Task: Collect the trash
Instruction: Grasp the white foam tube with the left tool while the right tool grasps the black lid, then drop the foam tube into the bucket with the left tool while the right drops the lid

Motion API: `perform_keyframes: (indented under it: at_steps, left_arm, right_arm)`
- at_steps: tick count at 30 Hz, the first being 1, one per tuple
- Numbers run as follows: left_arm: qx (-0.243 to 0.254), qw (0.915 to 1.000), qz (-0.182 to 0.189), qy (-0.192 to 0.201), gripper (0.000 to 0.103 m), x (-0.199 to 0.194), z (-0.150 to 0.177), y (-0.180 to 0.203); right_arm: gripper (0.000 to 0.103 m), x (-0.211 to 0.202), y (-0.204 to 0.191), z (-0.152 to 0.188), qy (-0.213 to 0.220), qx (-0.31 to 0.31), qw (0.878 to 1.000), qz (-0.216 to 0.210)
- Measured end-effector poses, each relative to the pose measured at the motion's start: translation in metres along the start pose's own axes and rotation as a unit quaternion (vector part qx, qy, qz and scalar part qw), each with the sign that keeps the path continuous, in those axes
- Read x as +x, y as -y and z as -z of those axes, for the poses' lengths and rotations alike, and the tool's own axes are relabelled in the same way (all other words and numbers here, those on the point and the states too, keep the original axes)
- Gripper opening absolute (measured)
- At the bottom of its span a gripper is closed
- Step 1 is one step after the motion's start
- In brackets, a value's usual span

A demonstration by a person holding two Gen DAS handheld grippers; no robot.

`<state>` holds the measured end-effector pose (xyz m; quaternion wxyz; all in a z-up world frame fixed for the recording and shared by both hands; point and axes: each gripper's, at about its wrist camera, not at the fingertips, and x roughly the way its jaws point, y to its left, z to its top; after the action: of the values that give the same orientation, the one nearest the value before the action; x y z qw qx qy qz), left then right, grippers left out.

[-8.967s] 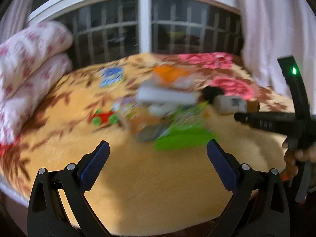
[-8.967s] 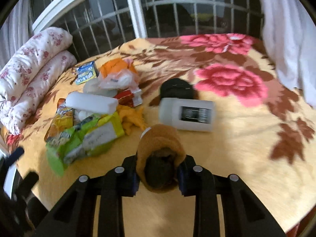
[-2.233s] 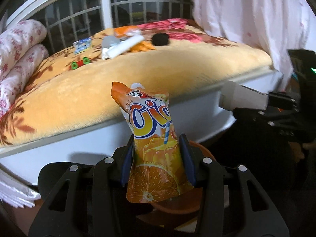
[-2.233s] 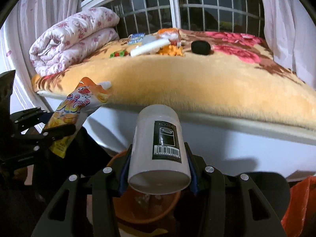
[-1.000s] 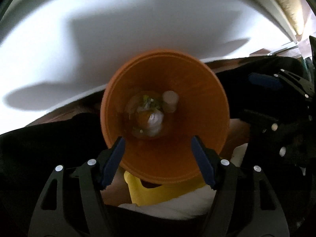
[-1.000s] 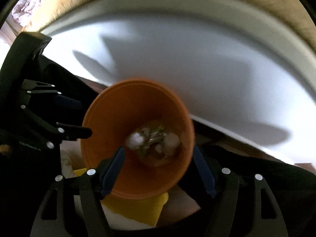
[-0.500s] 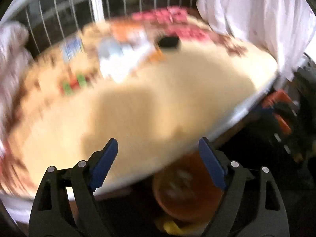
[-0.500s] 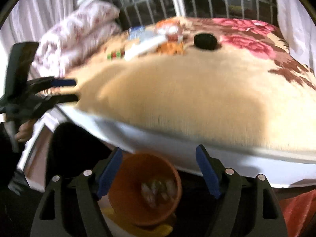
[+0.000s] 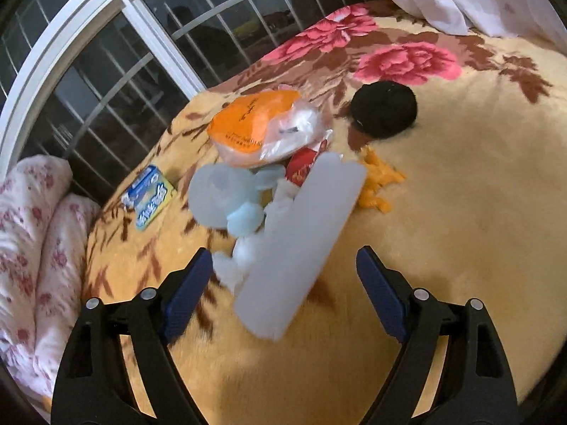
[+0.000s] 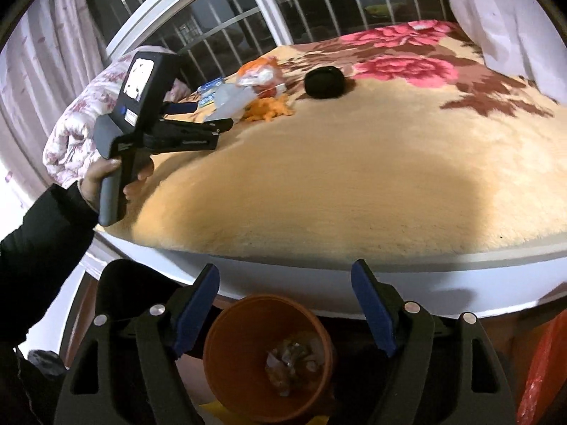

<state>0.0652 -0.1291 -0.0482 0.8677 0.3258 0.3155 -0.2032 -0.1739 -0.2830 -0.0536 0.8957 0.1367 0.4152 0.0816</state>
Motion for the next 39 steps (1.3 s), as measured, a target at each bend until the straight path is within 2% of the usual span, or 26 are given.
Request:
perform_keyframes:
  at_steps: [2, 3, 4, 7, 9, 13, 15, 19, 23, 27, 29, 31, 35, 37, 39]
  left_arm:
    - [-0.004, 1.0, -0.004, -0.006, 0.068, 0.009, -0.003, 0.0]
    - [-0.009, 0.9999, -0.002, -0.012, 0.051, 0.012, -0.003, 0.001]
    - [-0.024, 0.9995, 0.003, -0.02, 0.045, 0.018, -0.003, -0.002]
    - [-0.072, 0.9973, 0.011, 0.002, 0.04, 0.011, 0.002, -0.012]
    - [-0.109, 0.9936, 0.025, 0.015, 0.038, 0.002, 0.008, -0.021]
    - [-0.205, 0.9739, 0.091, 0.033, 0.035, -0.031, 0.034, -0.039]
    - [-0.226, 0.9681, 0.101, 0.038, 0.035, -0.046, 0.047, -0.04]
    - [-0.284, 0.9507, 0.118, 0.038, 0.034, -0.077, 0.078, -0.04]
    - [-0.309, 0.9442, 0.103, 0.046, 0.034, -0.097, 0.094, -0.037]
    - [-0.315, 0.9419, 0.1, 0.058, 0.034, -0.1, 0.097, -0.036]
    - [-0.317, 0.9421, 0.095, 0.057, 0.034, -0.095, 0.096, -0.038]
    - [-0.327, 0.9382, 0.099, 0.055, 0.034, -0.089, 0.096, -0.041]
    - [-0.346, 0.9299, 0.114, 0.052, 0.033, -0.078, 0.099, -0.048]
    - [-0.357, 0.9245, 0.123, 0.052, 0.032, -0.073, 0.1, -0.052]
    - [-0.37, 0.9173, 0.138, 0.052, 0.031, -0.067, 0.101, -0.058]
  right_arm:
    - [0.075, 0.0, 0.004, -0.002, 0.003, 0.009, 1.0, 0.0]
    - [0.075, 0.0, 0.006, -0.003, 0.004, 0.012, 1.0, -0.001]
    - [0.075, -0.001, 0.006, -0.004, 0.007, 0.014, 1.0, -0.001]
    - [0.075, -0.003, 0.006, -0.008, 0.014, 0.006, 1.0, 0.005]
    - [0.075, -0.004, 0.005, -0.011, 0.017, 0.0, 1.0, 0.01]
    - [0.075, -0.002, 0.004, -0.024, 0.021, -0.014, 1.0, 0.018]
    - [0.075, 0.001, 0.003, -0.037, 0.026, -0.025, 0.999, 0.023]
    - [0.075, 0.014, 0.0, -0.074, 0.038, -0.057, 0.997, 0.031]
    - [0.075, 0.044, 0.005, -0.136, 0.043, -0.064, 0.997, 0.032]
    - [0.075, 0.093, 0.016, -0.196, 0.034, -0.068, 0.995, 0.07]
    - [0.075, 0.116, 0.021, -0.217, 0.028, -0.068, 0.993, 0.087]
    - [0.075, 0.142, 0.024, -0.234, 0.015, -0.068, 0.992, 0.103]
    - [0.073, 0.185, 0.025, -0.249, -0.027, -0.063, 0.99, 0.127]
    - [0.06, 0.206, 0.026, -0.249, -0.055, -0.062, 0.986, 0.142]
    - [0.058, 0.211, 0.022, -0.246, -0.051, -0.067, 0.984, 0.159]
